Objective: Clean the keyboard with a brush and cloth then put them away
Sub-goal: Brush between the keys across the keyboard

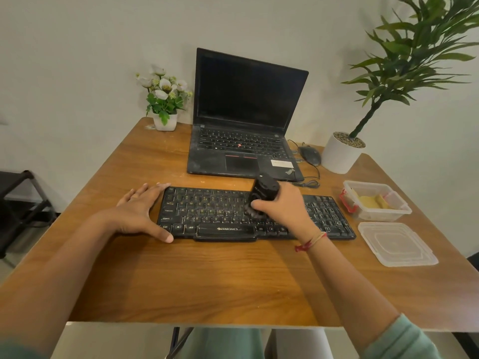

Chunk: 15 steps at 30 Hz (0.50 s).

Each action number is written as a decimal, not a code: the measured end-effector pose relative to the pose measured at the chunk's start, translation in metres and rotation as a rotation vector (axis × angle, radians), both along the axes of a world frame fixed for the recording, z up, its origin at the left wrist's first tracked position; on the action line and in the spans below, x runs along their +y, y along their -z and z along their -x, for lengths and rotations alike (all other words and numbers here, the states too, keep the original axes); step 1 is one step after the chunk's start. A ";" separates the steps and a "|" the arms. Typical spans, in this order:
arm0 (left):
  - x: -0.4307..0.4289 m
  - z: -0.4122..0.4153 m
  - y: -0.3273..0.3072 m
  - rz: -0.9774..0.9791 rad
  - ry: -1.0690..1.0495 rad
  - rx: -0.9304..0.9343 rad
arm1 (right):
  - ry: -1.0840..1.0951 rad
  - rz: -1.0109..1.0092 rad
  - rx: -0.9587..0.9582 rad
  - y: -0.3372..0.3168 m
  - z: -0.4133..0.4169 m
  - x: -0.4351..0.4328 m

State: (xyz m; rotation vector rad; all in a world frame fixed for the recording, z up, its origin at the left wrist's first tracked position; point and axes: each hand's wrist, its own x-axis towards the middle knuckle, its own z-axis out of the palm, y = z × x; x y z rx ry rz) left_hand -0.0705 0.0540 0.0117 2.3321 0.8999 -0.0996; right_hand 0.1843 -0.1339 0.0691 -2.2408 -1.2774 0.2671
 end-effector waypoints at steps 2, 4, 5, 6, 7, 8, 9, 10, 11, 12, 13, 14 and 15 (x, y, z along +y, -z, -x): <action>0.000 0.000 0.000 -0.003 0.001 0.002 | 0.101 -0.018 -0.114 -0.004 -0.017 -0.007; 0.000 0.000 0.001 -0.005 0.003 0.004 | 0.173 -0.052 -0.198 -0.005 -0.024 -0.011; 0.001 0.000 0.001 -0.005 0.002 0.001 | 0.178 -0.057 -0.212 -0.004 -0.022 -0.011; 0.001 0.000 0.001 -0.005 0.002 -0.001 | 0.155 -0.043 -0.210 -0.002 -0.015 -0.008; 0.001 0.000 0.001 -0.006 0.003 -0.003 | 0.111 -0.018 -0.204 0.002 -0.005 -0.005; 0.001 0.000 0.001 -0.008 0.005 -0.004 | 0.062 0.003 -0.208 0.007 0.004 -0.001; 0.001 0.000 0.001 -0.008 0.005 -0.005 | 0.011 0.004 -0.201 0.010 0.012 0.002; 0.001 0.000 0.001 -0.006 0.004 -0.006 | -0.016 -0.010 -0.138 0.012 0.016 0.005; 0.001 0.000 0.001 -0.005 0.004 -0.006 | -0.020 -0.026 -0.016 0.010 0.015 0.007; 0.001 0.000 0.001 -0.004 0.003 -0.006 | -0.004 -0.030 0.107 0.006 0.011 0.007; 0.001 0.000 0.000 -0.005 0.001 -0.006 | 0.016 -0.020 0.147 0.002 0.003 0.004; 0.000 0.000 0.000 -0.004 0.000 -0.009 | 0.046 -0.003 0.071 -0.001 -0.007 0.000; 0.000 0.000 0.000 -0.002 -0.001 -0.010 | 0.097 -0.004 -0.026 -0.003 -0.018 -0.005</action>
